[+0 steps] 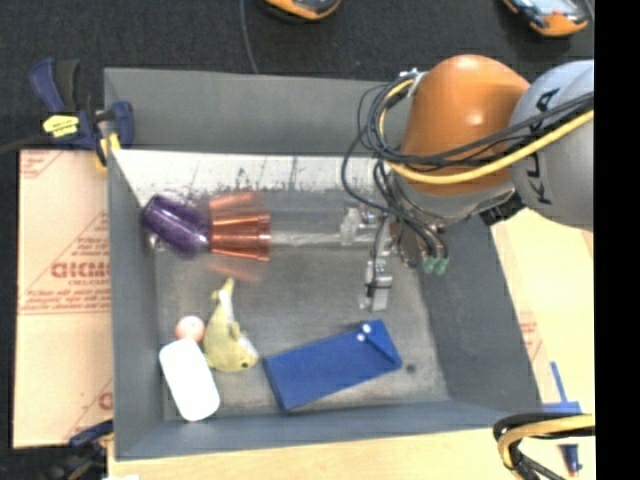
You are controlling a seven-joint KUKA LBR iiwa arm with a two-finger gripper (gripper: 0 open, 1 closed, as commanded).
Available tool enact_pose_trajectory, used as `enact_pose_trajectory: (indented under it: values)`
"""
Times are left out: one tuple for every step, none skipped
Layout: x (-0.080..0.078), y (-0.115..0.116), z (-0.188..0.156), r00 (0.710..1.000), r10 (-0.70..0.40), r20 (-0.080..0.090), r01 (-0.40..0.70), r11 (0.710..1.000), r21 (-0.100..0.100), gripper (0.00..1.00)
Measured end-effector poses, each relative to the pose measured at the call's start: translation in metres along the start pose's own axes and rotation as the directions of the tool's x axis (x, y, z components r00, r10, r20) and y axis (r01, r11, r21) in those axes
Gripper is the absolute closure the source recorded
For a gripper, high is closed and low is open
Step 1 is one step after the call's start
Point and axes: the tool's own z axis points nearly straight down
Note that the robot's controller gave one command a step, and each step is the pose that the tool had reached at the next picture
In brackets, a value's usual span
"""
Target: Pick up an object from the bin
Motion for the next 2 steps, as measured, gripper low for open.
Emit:
enact_pose_trajectory:
  values:
    - [-0.001, 0.000, -0.004, 1.000, 0.000, 0.008, 0.000, 1.000, 0.000, 0.00]
    - [0.013, -0.016, 0.044, 0.996, -0.088, 0.011, 0.088, 0.996, 0.001, 0.00]
